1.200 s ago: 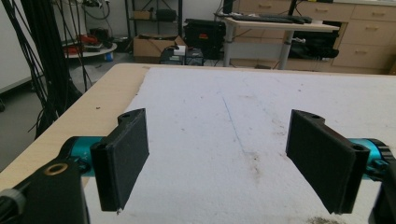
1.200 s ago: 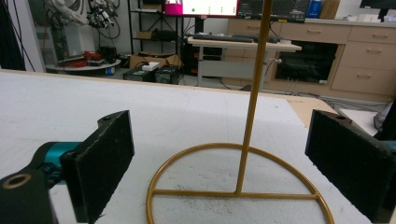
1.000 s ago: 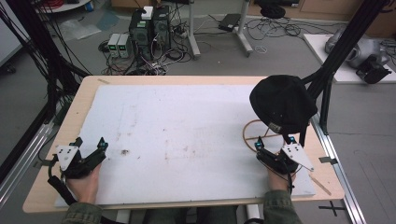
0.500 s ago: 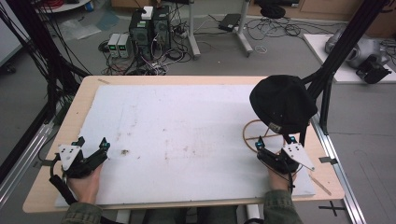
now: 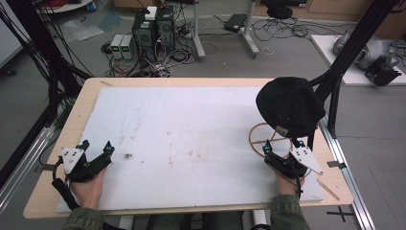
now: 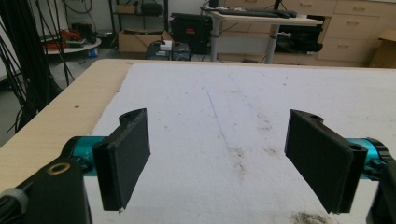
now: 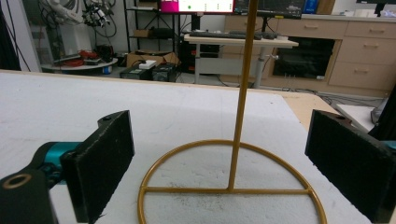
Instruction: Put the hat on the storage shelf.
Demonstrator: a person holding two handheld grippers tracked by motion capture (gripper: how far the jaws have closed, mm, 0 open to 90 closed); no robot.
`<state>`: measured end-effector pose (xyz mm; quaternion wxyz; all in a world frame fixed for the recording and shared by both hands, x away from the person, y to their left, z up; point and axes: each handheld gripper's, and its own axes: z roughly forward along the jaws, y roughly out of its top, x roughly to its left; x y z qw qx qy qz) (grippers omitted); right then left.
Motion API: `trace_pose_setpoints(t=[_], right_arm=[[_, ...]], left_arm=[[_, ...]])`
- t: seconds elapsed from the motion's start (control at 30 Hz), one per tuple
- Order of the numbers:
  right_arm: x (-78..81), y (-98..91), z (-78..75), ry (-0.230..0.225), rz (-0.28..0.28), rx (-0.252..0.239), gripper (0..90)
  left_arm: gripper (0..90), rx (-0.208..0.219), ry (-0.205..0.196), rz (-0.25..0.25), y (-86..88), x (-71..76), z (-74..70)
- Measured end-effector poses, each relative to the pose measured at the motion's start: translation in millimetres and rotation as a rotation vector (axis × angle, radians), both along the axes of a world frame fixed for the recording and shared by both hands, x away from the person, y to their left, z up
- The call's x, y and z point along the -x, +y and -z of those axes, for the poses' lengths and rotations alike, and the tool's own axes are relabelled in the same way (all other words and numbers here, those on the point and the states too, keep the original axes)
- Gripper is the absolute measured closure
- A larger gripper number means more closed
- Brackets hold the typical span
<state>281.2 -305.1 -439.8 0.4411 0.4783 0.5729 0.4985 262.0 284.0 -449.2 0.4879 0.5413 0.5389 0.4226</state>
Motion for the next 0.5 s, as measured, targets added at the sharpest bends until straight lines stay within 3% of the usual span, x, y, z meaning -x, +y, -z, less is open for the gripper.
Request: trace_pose_setpoints(t=[0.5], right_arm=[[-1.4, 1.1, 0.7, 0.009, -0.007, -0.005, 7.1]], left_arm=[[22.9, 0.003, 0.012, 0.009, 0.9, -1.1, -0.1]])
